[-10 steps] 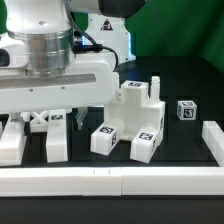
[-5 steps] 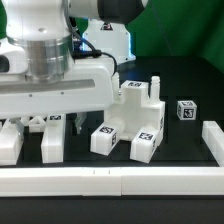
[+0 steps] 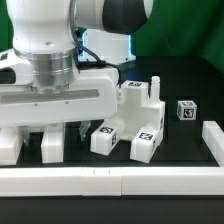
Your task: Assemble chair
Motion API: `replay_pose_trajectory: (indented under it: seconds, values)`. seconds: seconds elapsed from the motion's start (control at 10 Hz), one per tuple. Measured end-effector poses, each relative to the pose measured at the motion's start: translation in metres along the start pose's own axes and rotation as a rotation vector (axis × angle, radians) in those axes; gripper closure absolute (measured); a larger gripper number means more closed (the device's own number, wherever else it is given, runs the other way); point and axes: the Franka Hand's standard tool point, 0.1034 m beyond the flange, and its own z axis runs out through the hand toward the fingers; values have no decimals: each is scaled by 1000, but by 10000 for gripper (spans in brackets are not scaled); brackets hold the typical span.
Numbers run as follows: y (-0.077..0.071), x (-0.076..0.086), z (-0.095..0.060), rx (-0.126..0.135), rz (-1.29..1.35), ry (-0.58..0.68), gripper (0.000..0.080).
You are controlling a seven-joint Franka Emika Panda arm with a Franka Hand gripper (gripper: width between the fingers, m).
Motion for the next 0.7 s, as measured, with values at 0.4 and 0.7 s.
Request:
replay_pose_trajectory:
  seconds: [0.4, 0.7]
  values:
    - [-3, 0, 1, -3, -3, 3, 237]
    - [-3, 1, 1, -3, -5, 3, 514]
